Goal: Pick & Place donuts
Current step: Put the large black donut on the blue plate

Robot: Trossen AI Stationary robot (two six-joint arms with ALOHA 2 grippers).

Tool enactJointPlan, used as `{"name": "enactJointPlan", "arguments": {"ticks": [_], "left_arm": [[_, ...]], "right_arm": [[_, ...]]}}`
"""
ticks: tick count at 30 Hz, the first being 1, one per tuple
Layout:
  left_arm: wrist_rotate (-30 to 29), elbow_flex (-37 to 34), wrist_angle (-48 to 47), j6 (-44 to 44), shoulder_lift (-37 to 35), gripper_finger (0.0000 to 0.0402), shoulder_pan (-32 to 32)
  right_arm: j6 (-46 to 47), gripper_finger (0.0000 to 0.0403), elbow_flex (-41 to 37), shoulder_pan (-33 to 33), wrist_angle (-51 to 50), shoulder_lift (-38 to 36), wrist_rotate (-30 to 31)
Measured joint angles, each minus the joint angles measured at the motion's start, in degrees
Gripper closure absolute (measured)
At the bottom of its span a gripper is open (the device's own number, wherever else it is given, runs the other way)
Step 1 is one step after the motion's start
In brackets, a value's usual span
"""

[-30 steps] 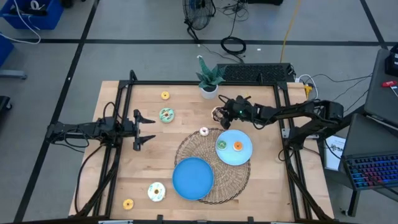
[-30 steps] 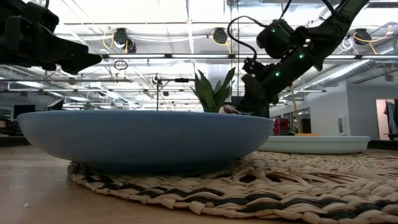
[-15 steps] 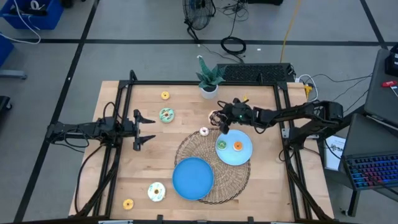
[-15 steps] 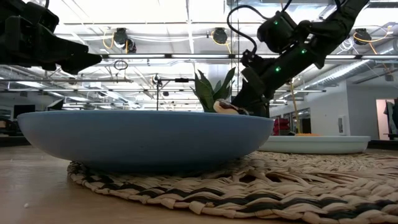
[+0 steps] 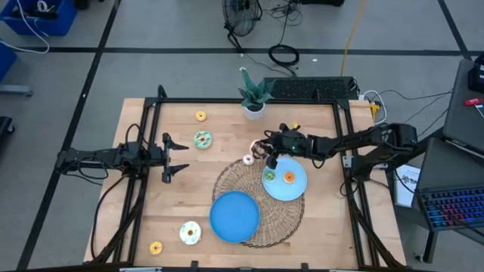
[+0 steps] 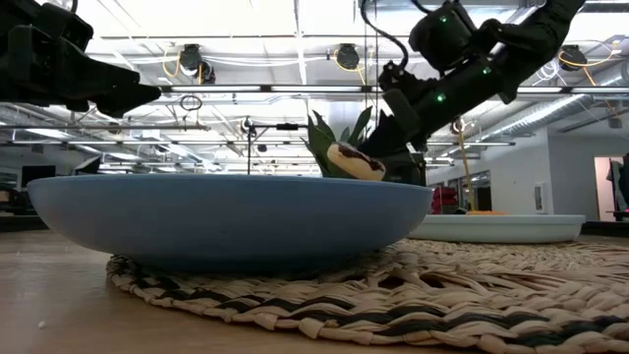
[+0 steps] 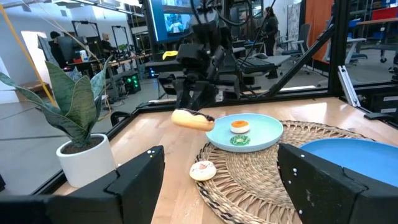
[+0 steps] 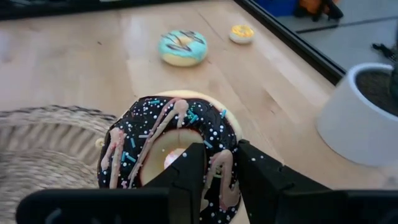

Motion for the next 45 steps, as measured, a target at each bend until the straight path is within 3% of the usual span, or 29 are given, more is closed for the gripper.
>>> {"name": "enactJointPlan", "arguments": {"ticks": [45], "left_arm": [[0.00,0.00,0.01,0.01,-0.01,0.0096,0.01]], "right_arm": [[-1.24,0.0325,0.02,24.04,11.69,0.00,-0.08]]}}
